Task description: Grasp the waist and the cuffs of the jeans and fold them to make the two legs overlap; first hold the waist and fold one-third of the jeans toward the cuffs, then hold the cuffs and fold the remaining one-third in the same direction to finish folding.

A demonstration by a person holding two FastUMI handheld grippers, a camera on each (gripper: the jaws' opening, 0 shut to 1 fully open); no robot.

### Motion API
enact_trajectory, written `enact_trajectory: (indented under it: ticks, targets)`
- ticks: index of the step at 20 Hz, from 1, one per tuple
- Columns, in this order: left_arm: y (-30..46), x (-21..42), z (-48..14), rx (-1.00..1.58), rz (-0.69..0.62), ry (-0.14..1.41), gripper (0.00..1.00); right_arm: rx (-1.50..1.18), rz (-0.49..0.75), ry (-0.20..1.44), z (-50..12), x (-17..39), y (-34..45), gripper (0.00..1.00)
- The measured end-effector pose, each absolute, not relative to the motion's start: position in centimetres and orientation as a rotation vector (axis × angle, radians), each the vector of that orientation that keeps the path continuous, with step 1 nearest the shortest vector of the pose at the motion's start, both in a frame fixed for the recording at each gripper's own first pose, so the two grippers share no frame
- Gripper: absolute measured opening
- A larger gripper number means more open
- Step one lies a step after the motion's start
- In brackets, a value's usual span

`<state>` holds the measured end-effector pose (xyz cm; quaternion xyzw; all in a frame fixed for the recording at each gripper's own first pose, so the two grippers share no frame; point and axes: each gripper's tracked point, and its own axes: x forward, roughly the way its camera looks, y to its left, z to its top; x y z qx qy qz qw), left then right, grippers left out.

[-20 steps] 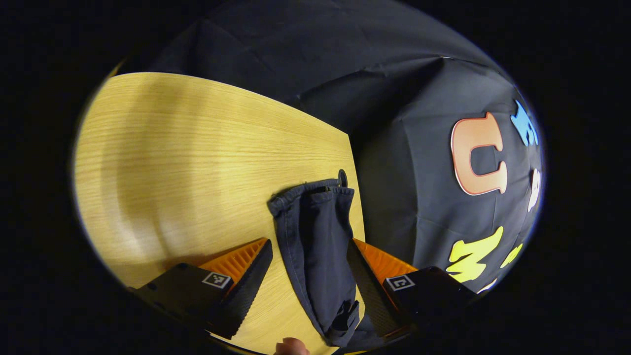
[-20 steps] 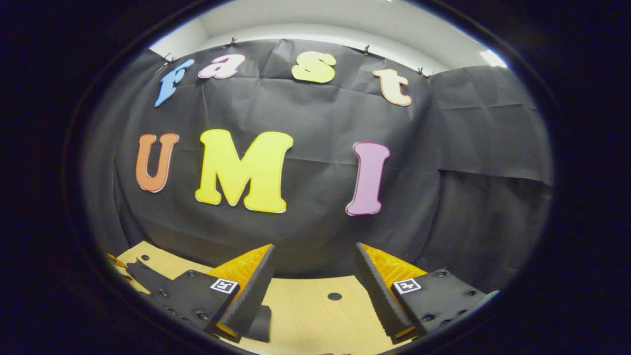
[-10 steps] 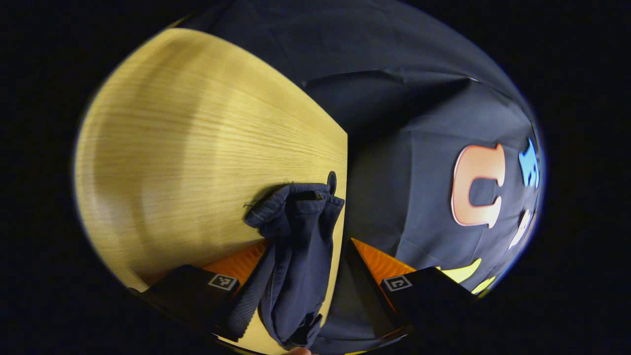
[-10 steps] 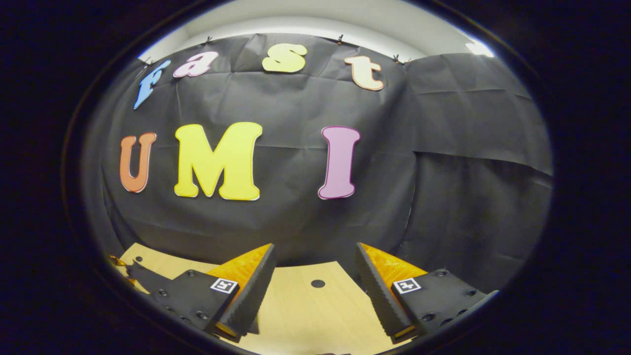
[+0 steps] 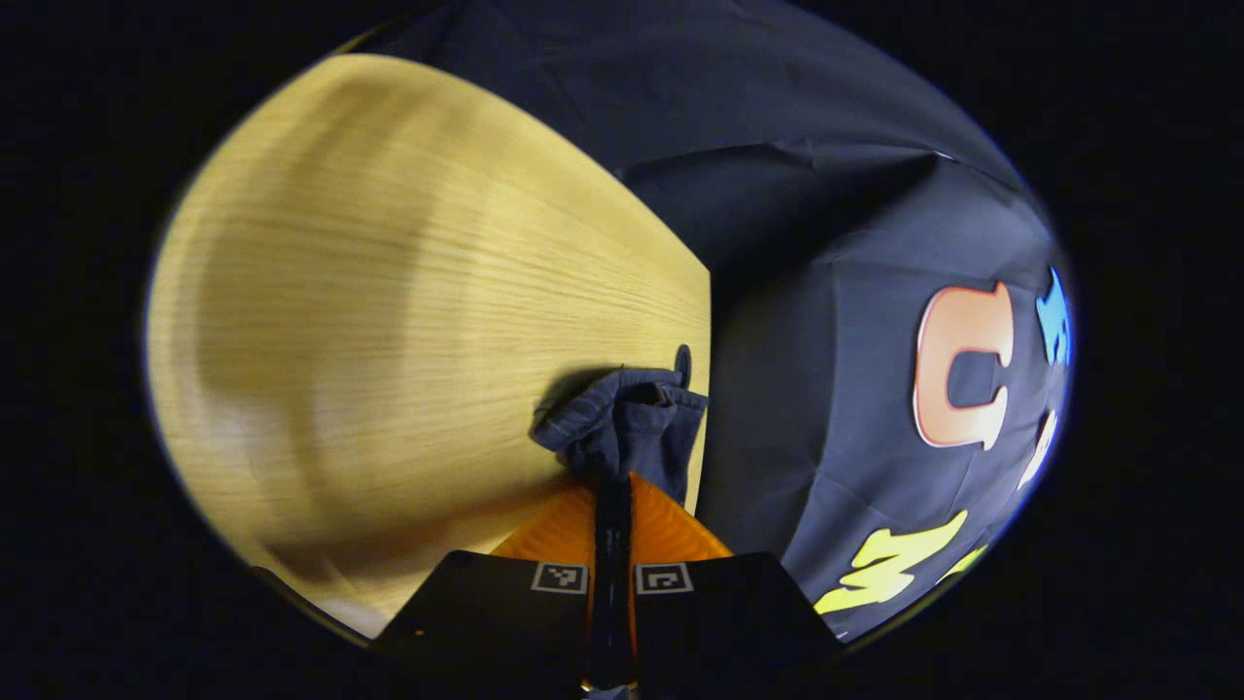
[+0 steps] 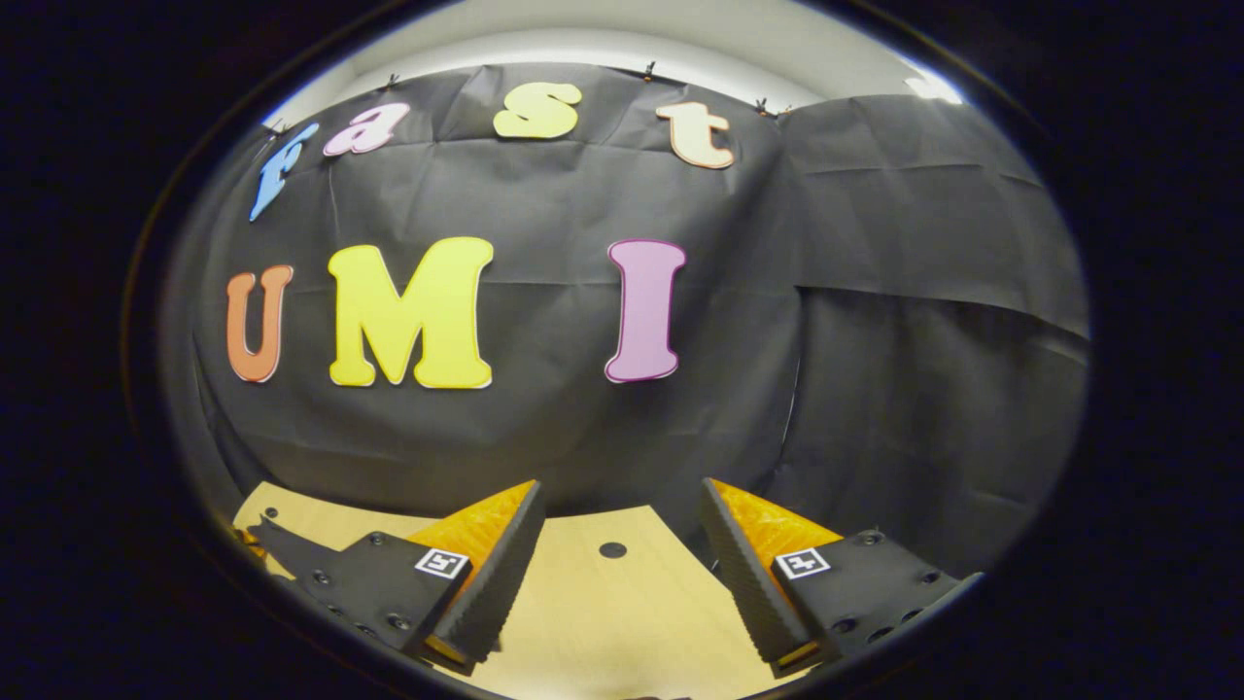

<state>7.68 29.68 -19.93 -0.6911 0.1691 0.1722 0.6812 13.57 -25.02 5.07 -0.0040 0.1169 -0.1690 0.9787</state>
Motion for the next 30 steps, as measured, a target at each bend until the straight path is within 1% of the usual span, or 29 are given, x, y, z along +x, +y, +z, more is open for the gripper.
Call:
enact_trajectory:
  ticks: [3,6,9,13,16,23,30]
  targets:
    - [29.6,7.5,-17.3,-1.437,0.355,0.368,0.04,0.021,-0.330,0.247,4.7,13.5,-24.8,0.99]
    - [28.9,7.8,-13.8,-1.309,0.295,0.343,0.04,0.019,-0.308,0.251,4.9,13.6,-24.3,0.99]
    - [27.0,9.0,-9.2,-1.218,0.225,0.301,0.04,0.004,-0.289,0.241,5.4,13.3,-24.0,0.98]
    - [23.5,9.5,-5.1,-1.051,0.137,0.278,0.04,0.007,-0.279,0.239,5.6,12.8,-24.3,0.99]
    - [20.6,9.7,-1.6,-0.978,0.064,0.251,0.04,0.008,-0.284,0.242,5.6,12.2,-25.0,0.99]
    - [12.3,10.3,2.7,-0.807,-0.087,0.245,0.04,0.026,-0.317,0.242,6.0,10.3,-27.6,0.99]
    - [1.3,11.7,4.0,-0.539,-0.271,0.277,0.04,0.031,-0.364,0.242,6.0,8.2,-29.8,0.98]
